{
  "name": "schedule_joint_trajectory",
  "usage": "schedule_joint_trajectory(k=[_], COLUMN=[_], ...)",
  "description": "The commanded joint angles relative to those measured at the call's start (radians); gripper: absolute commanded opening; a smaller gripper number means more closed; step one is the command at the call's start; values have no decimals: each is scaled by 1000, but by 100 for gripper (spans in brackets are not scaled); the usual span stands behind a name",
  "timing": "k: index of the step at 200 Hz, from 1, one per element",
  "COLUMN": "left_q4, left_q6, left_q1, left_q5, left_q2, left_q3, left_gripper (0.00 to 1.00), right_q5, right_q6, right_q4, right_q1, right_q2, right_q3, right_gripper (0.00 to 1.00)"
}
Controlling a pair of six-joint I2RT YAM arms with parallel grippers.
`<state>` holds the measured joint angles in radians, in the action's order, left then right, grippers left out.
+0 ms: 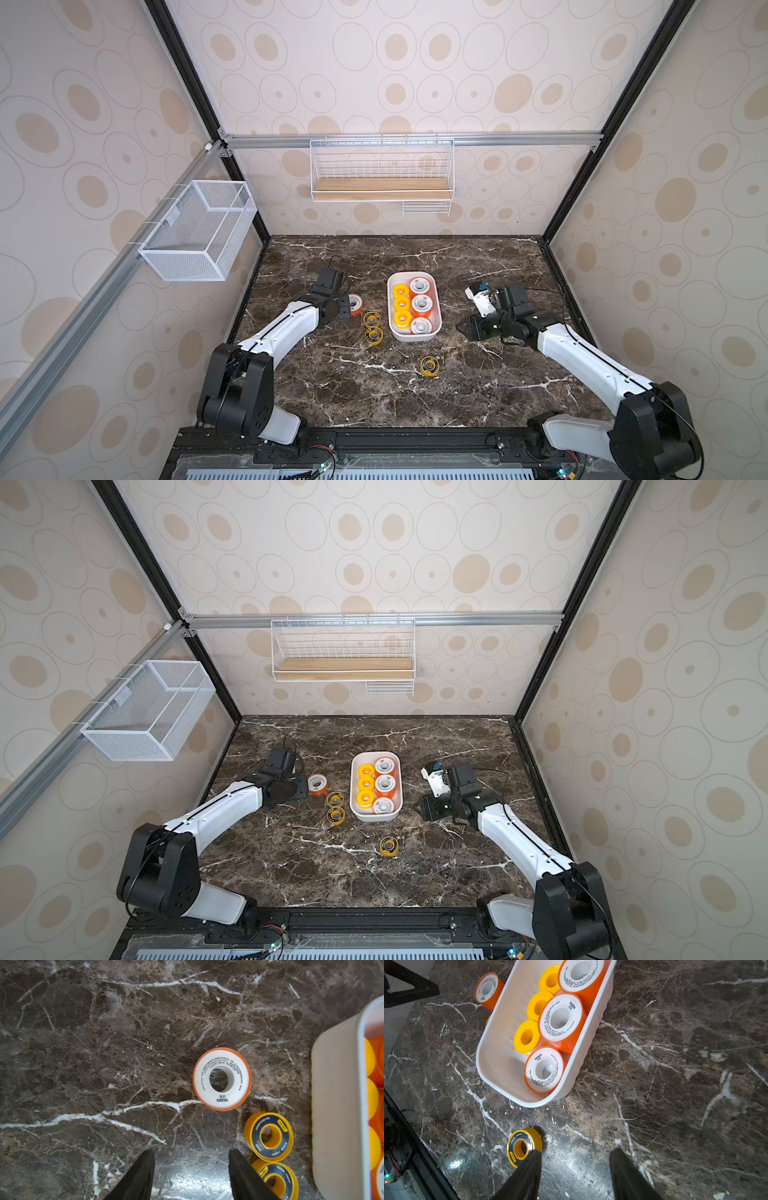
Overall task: Put the sealing tape into the storage box
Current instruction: Pick up the sealing tape at the center of the board.
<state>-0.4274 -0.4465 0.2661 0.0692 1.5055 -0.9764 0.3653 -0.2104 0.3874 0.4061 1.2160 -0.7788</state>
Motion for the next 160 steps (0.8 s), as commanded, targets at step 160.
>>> schedule_joint_trajectory(k=[160], left_q4=[0], left_q6=[61], left_q1=[-25], left_q5=[45], left_q2=[393], left_q3=[-305], left_gripper=[53], right_q5=[17], right_q6=[-5], right_q4=[-1], right_q1=[-5], right_q2=[-18], right_q3=[26], right_gripper=[58])
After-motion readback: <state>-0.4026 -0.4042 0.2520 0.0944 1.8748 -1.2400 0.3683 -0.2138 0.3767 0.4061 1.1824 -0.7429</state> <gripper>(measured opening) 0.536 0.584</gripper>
